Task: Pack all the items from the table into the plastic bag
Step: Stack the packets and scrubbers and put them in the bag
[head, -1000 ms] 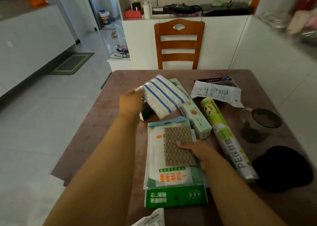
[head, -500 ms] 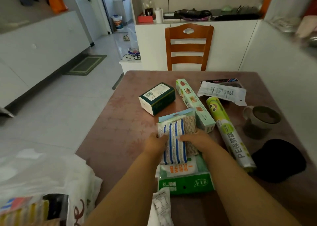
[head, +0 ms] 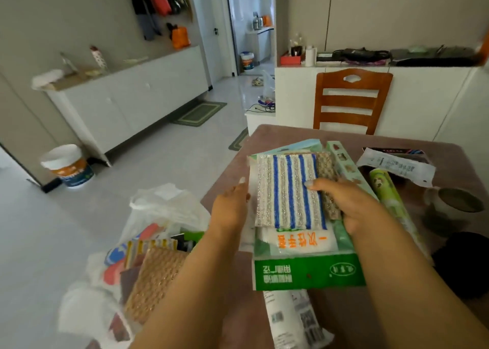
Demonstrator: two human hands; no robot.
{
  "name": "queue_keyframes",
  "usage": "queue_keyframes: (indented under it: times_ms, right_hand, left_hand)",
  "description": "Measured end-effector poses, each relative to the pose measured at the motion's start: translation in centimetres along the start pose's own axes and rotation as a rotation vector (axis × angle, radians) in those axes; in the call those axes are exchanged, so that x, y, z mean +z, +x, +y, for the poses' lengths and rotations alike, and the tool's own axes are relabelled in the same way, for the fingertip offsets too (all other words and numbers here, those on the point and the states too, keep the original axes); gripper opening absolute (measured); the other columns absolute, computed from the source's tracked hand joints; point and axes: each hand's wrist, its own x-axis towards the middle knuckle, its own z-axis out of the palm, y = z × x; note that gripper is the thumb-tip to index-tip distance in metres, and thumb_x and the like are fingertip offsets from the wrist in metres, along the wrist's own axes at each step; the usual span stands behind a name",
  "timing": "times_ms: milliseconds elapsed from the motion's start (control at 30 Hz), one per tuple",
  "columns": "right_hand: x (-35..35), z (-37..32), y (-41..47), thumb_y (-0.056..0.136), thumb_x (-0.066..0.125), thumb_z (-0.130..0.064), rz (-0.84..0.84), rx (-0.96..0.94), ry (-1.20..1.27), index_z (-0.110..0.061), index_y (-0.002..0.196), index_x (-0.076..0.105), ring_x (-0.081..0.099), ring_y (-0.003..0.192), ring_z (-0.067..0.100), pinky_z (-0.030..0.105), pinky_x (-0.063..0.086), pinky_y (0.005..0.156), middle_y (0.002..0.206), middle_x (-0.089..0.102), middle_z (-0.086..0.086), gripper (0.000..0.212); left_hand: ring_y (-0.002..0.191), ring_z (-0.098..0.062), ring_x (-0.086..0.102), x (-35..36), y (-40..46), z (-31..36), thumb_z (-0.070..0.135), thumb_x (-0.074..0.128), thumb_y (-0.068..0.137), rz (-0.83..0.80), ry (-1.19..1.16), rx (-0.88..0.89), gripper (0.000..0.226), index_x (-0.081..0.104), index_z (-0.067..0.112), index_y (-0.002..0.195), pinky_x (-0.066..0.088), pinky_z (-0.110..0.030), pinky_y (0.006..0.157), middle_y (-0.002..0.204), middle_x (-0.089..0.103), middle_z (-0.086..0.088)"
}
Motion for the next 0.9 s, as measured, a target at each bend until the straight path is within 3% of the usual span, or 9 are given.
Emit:
queue_keyframes:
  times_ms: [167,267,333,400,533,600,733,833,900]
  right_hand:
    - [5.3,1.4,-3.6,0.086,0.060,-0.009,-0.175,0.120,0.082,-0.011,0.095,0.062,0.069,0.045,0.014,0.020,0.050,0.038,0.055,0.072,0.002,0.009]
    - [7.5,2.7,-5.9,0.066,0.072,-0.016,-0.344,0.229,0.148,-0.006,0.085,0.067,0.070,0.050,0.022,0.030,0.057,0.044,0.062,0.074,0.012,0.022]
    - [8.7,3.8,-6.9,0.032,0.091,-0.022,-0.446,0.259,0.162,-0.003,0.075,0.075,0.072,0.056,0.027,0.036,0.060,0.052,0.070,0.074,0.018,0.050]
    - [9.7,4.9,-7.6,0.009,0.095,-0.021,-0.493,0.287,0.161,-0.002,0.071,0.076,0.072,0.058,0.029,0.039,0.061,0.055,0.074,0.073,0.021,0.068]
    - [12.2,6.9,-8.6,0.010,0.096,-0.019,-0.554,0.346,0.152,0.000,0.092,0.068,0.072,0.062,0.031,0.040,0.061,0.058,0.079,0.073,0.022,0.089]
    - [13.3,7.9,-8.8,0.010,0.097,-0.019,-0.560,0.349,0.157,0.001,0.097,0.065,0.072,0.060,0.030,0.039,0.060,0.055,0.078,0.073,0.022,0.095]
    - [14.5,9.6,-8.4,0.014,0.097,-0.018,-0.489,0.363,0.169,0.002,0.099,0.062,0.071,0.056,0.029,0.036,0.060,0.052,0.073,0.073,0.020,0.094]
    - [15.3,9.9,-8.3,0.038,0.088,-0.021,-0.417,0.366,0.139,0.001,0.096,0.063,0.069,0.053,0.027,0.035,0.059,0.052,0.069,0.072,0.017,0.067]
    - [15.6,9.7,-8.0,0.054,0.075,-0.023,-0.357,0.365,0.134,0.000,0.089,0.063,0.068,0.048,0.025,0.031,0.058,0.048,0.063,0.072,0.014,0.044]
  left_hand:
    - [0.067,-0.014,0.051,-7.3,-4.1,-0.5,0.027,0.046,0.097,0.191,0.231,0.171,0.022,0.053,0.019,0.078,0.047,-0.024,0.062,0.076,0.056,-0.001]
    - [0.066,-0.016,0.049,-11.0,-6.6,-0.7,0.024,0.049,0.094,0.353,0.289,0.223,0.015,0.058,0.018,0.082,0.039,-0.028,0.058,0.073,0.057,0.000]
    - [0.077,-0.015,0.052,-13.3,-7.9,-0.7,0.021,0.054,0.091,0.438,0.354,0.257,0.009,0.062,0.019,0.094,0.037,-0.026,0.068,0.088,0.061,0.000]
    - [0.086,-0.012,0.051,-15.5,-8.6,-0.9,0.020,0.060,0.088,0.509,0.420,0.297,0.023,0.064,0.015,0.110,0.035,-0.021,0.074,0.105,0.061,0.000]
    - [0.092,-0.021,0.057,-19.2,-10.3,-1.7,0.029,0.061,0.087,0.620,0.638,0.264,0.032,0.061,0.018,0.117,0.037,-0.027,0.073,0.115,0.057,-0.007]
    - [0.088,-0.024,0.060,-20.6,-10.1,-2.3,0.044,0.050,0.091,0.570,0.714,0.124,0.035,0.060,0.019,0.114,0.040,-0.029,0.071,0.106,0.064,-0.007]
    - [0.079,-0.028,0.065,-21.5,-9.3,-2.7,0.055,0.021,0.097,0.211,0.711,-0.133,0.064,0.063,0.011,0.118,0.050,-0.034,0.083,0.083,0.066,-0.011]
    - [0.059,-0.024,0.057,-21.2,-10.1,-2.6,0.062,0.011,0.095,0.113,0.625,-0.262,0.082,0.068,0.005,0.107,0.047,-0.032,0.072,0.061,0.059,-0.010]
    - [0.070,-0.027,0.063,-21.8,-10.1,-3.1,0.067,0.008,0.091,0.150,0.703,-0.261,0.086,0.068,0.005,0.090,0.051,-0.035,0.082,0.064,0.061,-0.009]
